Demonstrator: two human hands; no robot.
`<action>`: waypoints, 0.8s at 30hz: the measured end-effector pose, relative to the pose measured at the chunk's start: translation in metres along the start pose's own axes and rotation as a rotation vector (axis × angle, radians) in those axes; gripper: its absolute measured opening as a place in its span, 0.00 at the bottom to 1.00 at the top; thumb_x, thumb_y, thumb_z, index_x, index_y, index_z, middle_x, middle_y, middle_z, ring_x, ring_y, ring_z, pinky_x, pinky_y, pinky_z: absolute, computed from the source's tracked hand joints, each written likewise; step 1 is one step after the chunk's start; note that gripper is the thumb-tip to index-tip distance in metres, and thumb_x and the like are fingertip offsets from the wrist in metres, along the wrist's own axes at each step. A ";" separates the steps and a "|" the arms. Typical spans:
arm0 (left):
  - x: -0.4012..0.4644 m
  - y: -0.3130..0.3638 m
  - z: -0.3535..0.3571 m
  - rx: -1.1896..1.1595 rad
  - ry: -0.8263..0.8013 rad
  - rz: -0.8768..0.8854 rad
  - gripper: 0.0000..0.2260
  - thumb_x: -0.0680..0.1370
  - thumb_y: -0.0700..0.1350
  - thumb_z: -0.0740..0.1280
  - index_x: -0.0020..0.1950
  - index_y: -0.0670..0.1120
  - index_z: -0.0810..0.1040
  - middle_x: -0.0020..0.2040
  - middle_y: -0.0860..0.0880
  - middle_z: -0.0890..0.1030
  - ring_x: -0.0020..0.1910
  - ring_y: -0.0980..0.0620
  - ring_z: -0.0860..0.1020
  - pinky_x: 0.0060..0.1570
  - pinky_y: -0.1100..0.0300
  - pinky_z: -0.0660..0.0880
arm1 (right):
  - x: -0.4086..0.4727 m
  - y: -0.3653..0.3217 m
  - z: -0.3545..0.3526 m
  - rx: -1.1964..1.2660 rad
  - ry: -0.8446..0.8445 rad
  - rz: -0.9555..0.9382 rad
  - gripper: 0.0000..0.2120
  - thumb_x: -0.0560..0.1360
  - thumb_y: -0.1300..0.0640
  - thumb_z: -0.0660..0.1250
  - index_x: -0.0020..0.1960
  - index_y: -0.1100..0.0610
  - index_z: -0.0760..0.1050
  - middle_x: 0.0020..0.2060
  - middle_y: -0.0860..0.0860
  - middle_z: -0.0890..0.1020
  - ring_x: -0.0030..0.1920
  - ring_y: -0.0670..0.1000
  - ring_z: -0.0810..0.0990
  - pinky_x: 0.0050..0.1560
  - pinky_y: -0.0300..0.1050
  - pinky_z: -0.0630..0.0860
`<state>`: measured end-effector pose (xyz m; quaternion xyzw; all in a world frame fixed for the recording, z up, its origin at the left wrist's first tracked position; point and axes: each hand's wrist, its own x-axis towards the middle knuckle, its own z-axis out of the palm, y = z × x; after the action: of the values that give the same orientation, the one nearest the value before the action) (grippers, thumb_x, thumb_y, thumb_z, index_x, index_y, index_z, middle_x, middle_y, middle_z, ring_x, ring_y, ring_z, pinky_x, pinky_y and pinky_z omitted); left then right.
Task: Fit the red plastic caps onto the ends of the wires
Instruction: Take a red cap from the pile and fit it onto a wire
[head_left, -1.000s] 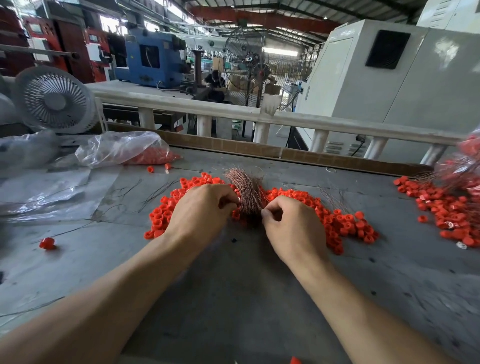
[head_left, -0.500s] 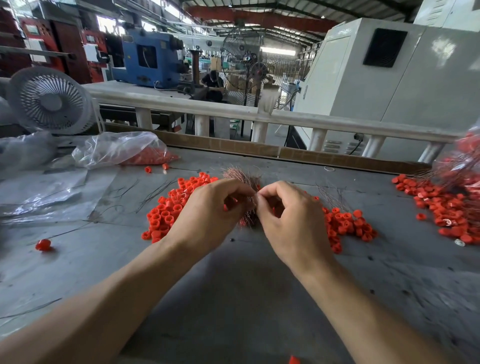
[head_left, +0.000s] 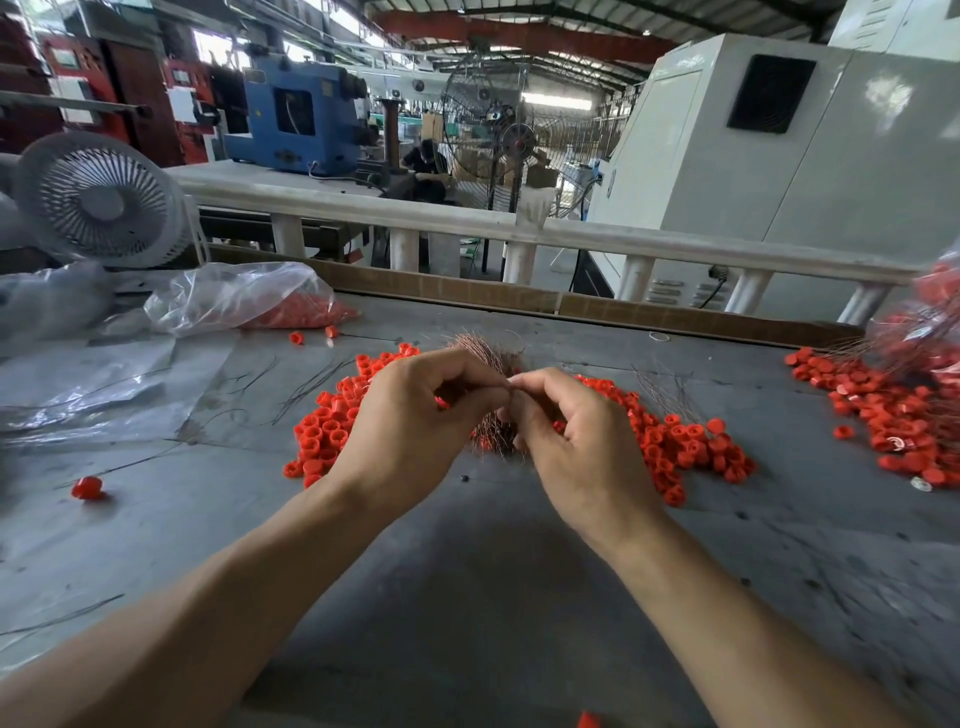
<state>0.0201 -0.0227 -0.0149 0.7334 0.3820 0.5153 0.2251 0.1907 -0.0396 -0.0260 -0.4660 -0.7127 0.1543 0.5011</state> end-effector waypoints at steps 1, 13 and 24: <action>0.001 0.001 -0.001 -0.027 0.016 -0.015 0.06 0.76 0.39 0.75 0.45 0.51 0.86 0.38 0.57 0.84 0.36 0.58 0.81 0.37 0.67 0.76 | 0.000 0.000 0.000 0.006 -0.010 0.010 0.04 0.81 0.56 0.69 0.51 0.51 0.83 0.35 0.39 0.81 0.37 0.42 0.79 0.37 0.32 0.71; 0.007 -0.002 -0.012 -0.270 0.230 -0.135 0.03 0.77 0.40 0.74 0.45 0.48 0.84 0.35 0.50 0.84 0.29 0.58 0.77 0.28 0.66 0.73 | -0.007 0.002 0.011 -0.129 -0.264 0.084 0.09 0.81 0.52 0.69 0.42 0.46 0.79 0.37 0.42 0.82 0.37 0.40 0.79 0.38 0.34 0.72; 0.010 0.000 -0.020 -0.359 0.500 -0.171 0.07 0.80 0.40 0.71 0.42 0.47 0.82 0.33 0.49 0.82 0.26 0.54 0.73 0.24 0.60 0.70 | -0.007 0.003 0.010 -0.140 -0.244 0.132 0.09 0.82 0.49 0.66 0.43 0.48 0.78 0.38 0.43 0.83 0.37 0.43 0.80 0.42 0.47 0.78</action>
<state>0.0034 -0.0159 -0.0017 0.4980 0.3886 0.7180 0.2925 0.1841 -0.0413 -0.0365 -0.5234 -0.7453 0.1922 0.3657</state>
